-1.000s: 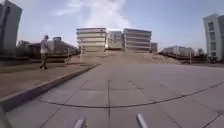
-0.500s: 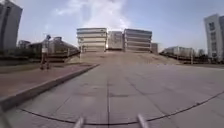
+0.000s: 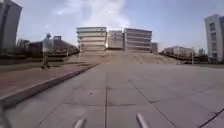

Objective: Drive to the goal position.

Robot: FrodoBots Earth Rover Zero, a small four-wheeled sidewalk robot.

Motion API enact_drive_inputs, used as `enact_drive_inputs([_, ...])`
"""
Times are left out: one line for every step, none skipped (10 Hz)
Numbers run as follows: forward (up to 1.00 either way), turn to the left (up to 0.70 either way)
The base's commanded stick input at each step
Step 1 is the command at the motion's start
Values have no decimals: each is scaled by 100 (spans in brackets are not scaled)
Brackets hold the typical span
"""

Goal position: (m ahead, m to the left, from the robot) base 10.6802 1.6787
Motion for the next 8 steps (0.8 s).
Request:
enact_drive_inputs([70,0])
enact_drive_inputs([70,0])
enact_drive_inputs([70,0])
enact_drive_inputs([70,0])
enact_drive_inputs([70,0])
enact_drive_inputs([70,0])
enact_drive_inputs([70,0])
enact_drive_inputs([70,0])
